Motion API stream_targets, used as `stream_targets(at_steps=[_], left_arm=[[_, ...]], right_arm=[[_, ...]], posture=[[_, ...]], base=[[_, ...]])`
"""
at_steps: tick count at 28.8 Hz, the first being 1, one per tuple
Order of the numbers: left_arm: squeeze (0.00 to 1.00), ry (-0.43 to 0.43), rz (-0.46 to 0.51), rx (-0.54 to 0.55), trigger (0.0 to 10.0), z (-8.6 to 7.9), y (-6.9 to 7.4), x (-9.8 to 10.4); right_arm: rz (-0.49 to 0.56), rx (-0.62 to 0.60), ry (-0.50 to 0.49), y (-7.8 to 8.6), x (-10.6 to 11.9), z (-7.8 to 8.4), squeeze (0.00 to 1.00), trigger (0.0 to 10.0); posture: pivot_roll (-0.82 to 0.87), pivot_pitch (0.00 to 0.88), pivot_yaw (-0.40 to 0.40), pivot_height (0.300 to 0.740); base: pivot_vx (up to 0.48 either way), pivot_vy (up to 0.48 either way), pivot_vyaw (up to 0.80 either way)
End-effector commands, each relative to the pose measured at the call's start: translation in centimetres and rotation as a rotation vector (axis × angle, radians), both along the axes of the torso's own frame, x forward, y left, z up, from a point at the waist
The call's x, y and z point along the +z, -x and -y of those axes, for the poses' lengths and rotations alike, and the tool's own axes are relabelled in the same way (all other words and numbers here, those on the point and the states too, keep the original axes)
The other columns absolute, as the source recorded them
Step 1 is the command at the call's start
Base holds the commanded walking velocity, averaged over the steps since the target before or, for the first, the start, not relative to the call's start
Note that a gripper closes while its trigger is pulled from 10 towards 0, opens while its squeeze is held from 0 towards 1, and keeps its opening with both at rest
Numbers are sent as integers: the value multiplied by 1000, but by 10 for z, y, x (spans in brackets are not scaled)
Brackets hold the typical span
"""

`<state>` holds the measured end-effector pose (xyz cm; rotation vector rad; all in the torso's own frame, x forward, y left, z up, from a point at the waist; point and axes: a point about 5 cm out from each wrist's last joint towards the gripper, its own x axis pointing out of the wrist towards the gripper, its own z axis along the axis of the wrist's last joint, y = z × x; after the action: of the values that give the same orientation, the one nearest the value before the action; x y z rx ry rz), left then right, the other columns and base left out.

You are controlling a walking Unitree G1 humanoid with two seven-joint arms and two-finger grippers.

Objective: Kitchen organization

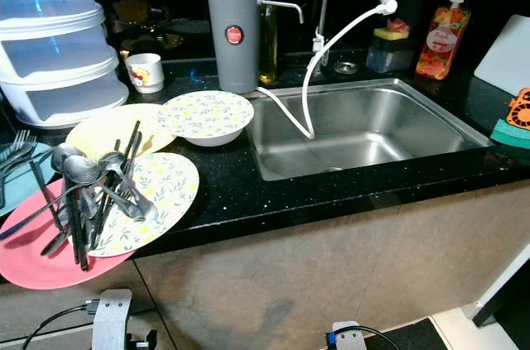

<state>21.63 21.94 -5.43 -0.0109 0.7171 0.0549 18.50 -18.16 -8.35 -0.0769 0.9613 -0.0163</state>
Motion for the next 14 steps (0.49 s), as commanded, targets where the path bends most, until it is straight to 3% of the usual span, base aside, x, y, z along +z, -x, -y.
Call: stream_targets(at_steps=[1,10,14], left_arm=[[0,-10,-32,21,10000,-9,7,-3],[0,-12,-33,58,10000,-19,7,-1],[0,-11,-27,61,10000,-16,5,-1]], right_arm=[[-5,12,-1,-1,0,-3,0,10000],[-24,35,-6,9,-5,-7,0,10000],[-14,-2,-6,7,-3,0,0,10000]], posture=[[-55,4,36,740],[-84,9,16,740],[-65,0,27,740]], base=[[0,0,0],[0,0,0],[0,0,0]])
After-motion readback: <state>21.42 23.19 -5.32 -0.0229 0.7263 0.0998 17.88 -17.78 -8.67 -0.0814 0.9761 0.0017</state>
